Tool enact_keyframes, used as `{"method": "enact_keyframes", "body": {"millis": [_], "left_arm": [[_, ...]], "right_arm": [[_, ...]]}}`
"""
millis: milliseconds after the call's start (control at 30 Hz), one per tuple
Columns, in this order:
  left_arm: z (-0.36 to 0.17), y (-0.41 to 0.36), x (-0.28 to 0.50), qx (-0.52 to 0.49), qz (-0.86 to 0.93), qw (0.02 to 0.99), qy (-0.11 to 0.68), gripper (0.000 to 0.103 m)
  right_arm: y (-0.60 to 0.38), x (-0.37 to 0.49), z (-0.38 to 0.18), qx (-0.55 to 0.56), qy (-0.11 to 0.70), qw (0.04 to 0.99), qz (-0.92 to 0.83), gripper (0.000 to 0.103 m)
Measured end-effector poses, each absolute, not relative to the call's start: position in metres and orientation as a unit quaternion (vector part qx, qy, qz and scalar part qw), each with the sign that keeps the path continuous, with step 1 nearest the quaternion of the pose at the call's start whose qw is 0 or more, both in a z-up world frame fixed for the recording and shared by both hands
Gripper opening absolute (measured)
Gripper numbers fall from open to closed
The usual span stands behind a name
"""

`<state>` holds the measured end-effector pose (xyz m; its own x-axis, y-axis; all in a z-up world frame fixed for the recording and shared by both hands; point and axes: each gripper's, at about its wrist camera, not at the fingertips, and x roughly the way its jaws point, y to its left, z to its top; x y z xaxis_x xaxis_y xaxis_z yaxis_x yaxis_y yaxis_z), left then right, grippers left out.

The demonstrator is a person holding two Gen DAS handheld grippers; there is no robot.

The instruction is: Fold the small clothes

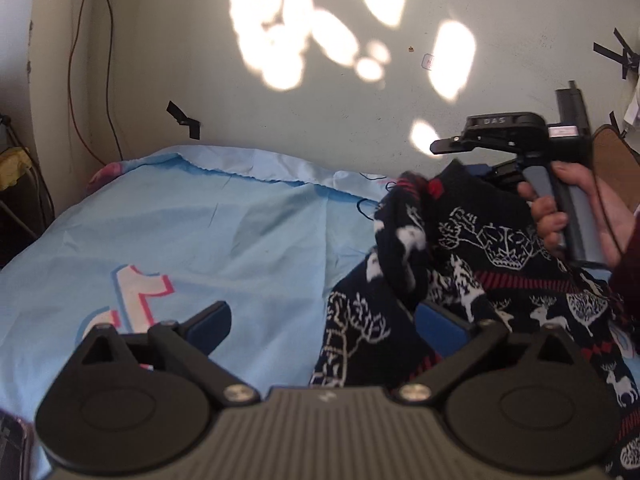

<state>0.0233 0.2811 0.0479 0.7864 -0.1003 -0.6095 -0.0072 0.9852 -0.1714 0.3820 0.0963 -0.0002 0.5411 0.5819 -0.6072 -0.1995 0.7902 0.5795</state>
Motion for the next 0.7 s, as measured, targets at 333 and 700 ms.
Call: {"method": "enact_keyframes", "body": {"millis": [333,700], "left_arm": [[0.025,0.294,-0.03,-0.162,-0.053,0.921,0.351,0.102],[0.012,0.311,-0.078,-0.211,-0.018,0.915,0.344,0.102]], "right_arm": [[0.068,0.305,0.007,0.249,0.41,0.837,0.265,0.065],[0.179,0.211,-0.001,0.12,0.503,0.752,0.41,0.05]]}}
